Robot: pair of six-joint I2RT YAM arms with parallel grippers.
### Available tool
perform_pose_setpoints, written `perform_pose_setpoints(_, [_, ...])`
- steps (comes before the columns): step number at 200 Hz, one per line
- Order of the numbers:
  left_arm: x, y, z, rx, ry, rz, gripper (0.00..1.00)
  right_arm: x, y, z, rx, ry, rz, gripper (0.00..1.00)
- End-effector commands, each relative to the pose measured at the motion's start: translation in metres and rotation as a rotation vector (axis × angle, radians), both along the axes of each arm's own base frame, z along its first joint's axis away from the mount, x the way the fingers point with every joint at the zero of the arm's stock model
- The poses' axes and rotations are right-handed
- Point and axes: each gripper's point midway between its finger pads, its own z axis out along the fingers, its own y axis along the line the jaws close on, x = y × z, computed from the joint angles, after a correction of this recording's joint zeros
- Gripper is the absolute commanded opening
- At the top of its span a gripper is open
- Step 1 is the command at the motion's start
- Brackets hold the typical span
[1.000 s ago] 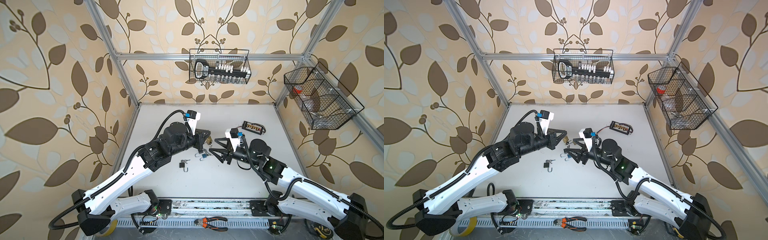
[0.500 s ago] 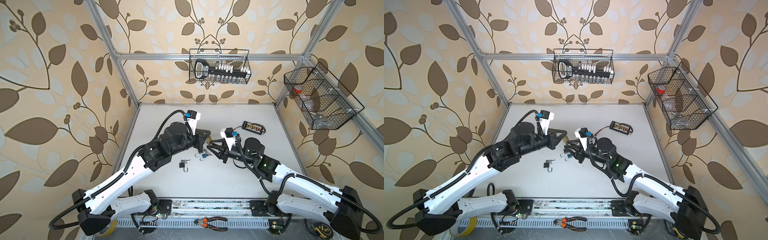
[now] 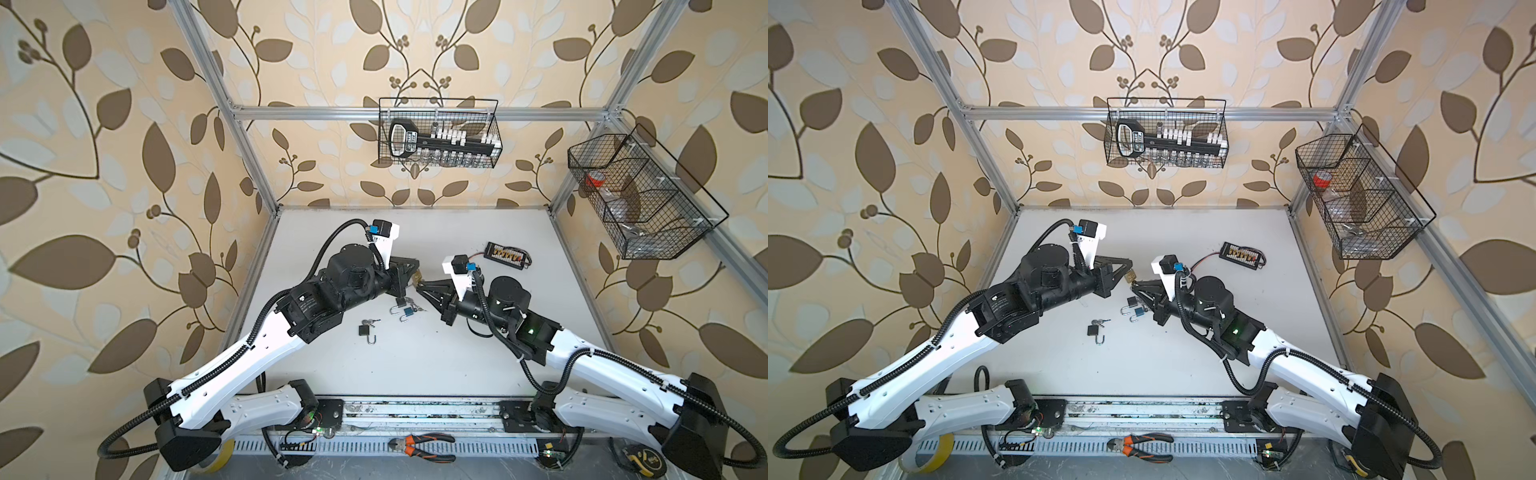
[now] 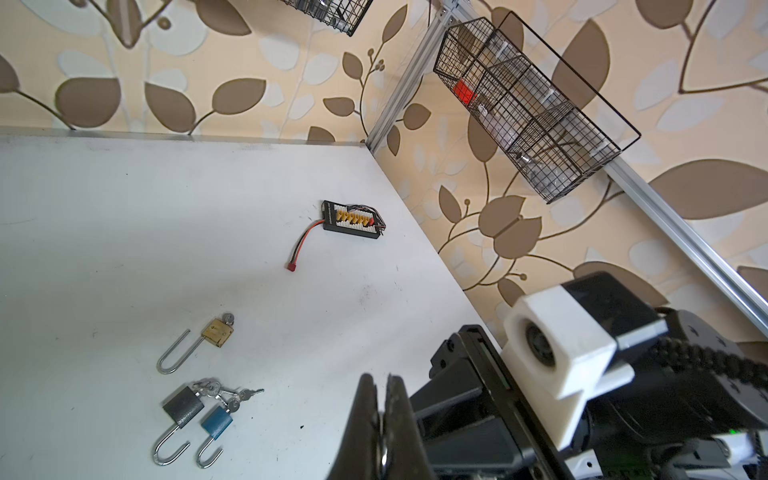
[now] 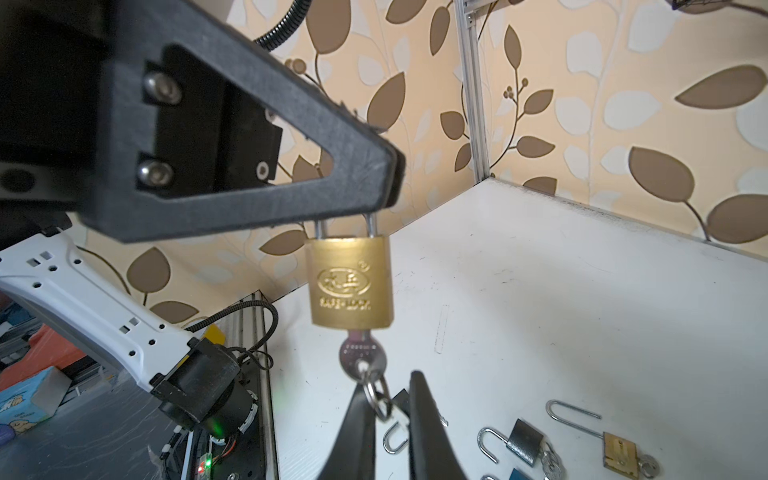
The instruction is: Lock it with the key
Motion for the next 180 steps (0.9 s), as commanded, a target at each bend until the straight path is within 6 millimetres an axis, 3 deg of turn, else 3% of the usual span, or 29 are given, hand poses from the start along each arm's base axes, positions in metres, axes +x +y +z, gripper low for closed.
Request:
perform_pose_setpoints(1, [-0.005,0.006,0.028,-0.059,-0.06,0.013,0.0,0.003,-0.01,-0.026,-0.048,0.055,-0.055,0.05])
perform_pose_setpoints(63, [-0.009,0.009,0.04,-0.124,-0.074,0.011,0.0,-0.006,-0.008,-0.071,-0.109,0.159,-0.018,0.0])
perform_pose_setpoints(106, [-0.008,0.015,0.037,-0.124,-0.065,0.043,0.0,-0.005,-0.024,-0.082,-0.148,0.171,-0.082,0.0])
perform_pose_setpoints(144, [0.008,0.043,0.007,-0.002,-0.011,0.214,0.0,0.016,-0.065,-0.121,-0.218,0.325,-0.273,0.0])
perform_pose_setpoints(180, [0.019,0.053,-0.035,0.093,0.104,0.282,0.0,0.031,-0.111,-0.182,-0.272,0.589,-0.421,0.0])
